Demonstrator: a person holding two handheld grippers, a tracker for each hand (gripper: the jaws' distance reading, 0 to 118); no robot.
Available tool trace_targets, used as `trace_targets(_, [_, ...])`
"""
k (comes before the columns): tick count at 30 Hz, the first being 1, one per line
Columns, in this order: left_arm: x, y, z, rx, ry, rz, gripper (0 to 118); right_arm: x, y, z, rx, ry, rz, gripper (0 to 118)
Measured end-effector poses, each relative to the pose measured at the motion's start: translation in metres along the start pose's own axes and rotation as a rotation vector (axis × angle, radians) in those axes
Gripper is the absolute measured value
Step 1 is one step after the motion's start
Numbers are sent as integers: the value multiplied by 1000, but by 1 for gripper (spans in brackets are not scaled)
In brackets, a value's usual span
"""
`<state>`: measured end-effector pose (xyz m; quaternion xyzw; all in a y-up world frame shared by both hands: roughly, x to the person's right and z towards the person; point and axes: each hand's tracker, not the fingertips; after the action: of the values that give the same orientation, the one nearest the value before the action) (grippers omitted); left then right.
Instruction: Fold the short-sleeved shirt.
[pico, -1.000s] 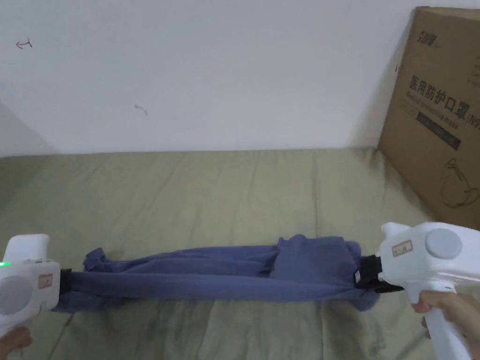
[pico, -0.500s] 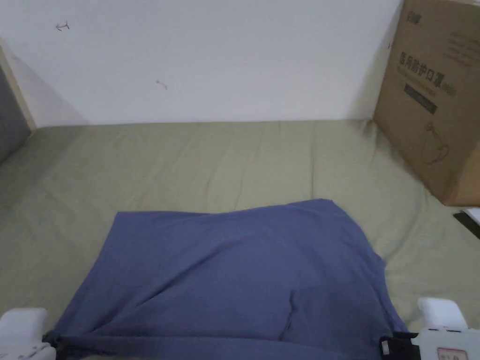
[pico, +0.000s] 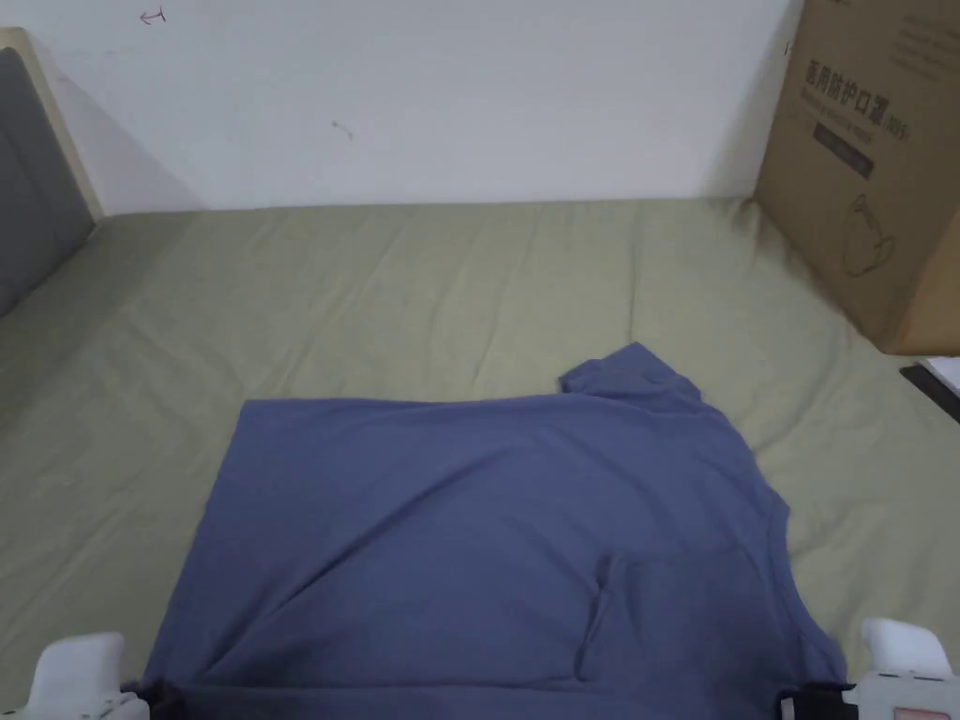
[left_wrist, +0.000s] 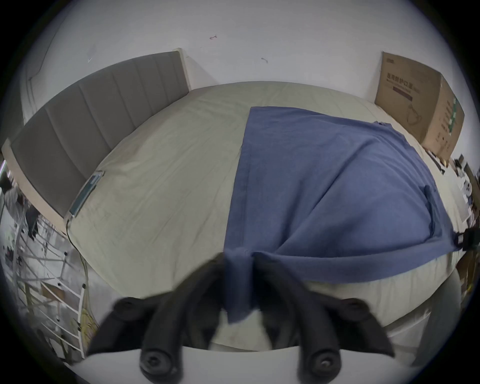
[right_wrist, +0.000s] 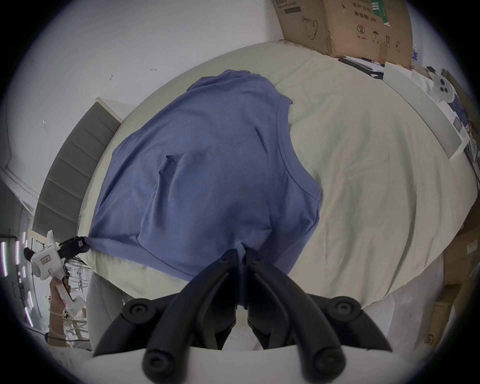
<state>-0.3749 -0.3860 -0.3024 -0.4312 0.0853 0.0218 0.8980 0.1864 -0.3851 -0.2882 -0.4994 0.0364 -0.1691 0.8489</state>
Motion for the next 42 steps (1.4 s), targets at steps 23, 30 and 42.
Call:
trace_targets(23, [-37,-15,75,82,-44,101,11,-43,-37,50,186,-67,108,0])
trace_targets(30, [-34,-1,17,-44,-72,70,65,-32,-41,47,161,-83,57,0])
trace_targets(42, [-21,-6,13,-87,-91,99,2,-19,-25,2,50,-154,88,88])
